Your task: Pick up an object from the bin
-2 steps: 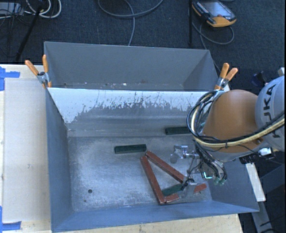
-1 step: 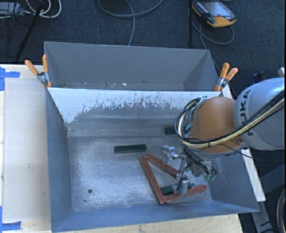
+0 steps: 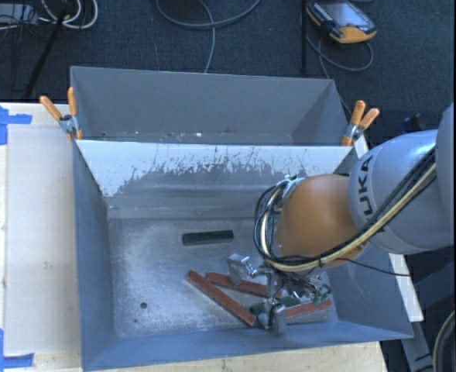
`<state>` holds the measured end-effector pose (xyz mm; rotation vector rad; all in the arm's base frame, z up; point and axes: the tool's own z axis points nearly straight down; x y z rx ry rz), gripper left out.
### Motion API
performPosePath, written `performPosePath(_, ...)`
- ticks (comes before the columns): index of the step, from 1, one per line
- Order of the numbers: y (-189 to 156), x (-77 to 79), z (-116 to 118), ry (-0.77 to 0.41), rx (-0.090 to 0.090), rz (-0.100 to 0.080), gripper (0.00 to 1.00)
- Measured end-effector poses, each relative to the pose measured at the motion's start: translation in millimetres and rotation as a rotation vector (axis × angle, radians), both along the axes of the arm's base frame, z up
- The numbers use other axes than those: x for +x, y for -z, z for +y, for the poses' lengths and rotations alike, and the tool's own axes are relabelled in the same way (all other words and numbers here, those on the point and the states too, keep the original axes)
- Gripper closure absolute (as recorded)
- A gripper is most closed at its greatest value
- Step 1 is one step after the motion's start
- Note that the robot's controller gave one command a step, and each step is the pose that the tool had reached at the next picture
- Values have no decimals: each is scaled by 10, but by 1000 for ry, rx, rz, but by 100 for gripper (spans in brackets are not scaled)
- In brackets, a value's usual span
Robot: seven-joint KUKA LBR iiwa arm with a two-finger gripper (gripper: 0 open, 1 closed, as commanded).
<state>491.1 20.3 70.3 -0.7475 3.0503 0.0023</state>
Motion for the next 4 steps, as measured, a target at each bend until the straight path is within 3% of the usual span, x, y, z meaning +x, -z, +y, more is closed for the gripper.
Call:
performPosePath(1, -43, 1, -160, -276, -1, -3, 0)
performPosePath(2, -46, -6, -163, -274, -1, 1, 100)
performPosePath(3, -51, 19, -159, -274, 0, -10, 0)
performPosePath(4, 4, 91, -424, -566, -1, -2, 0)
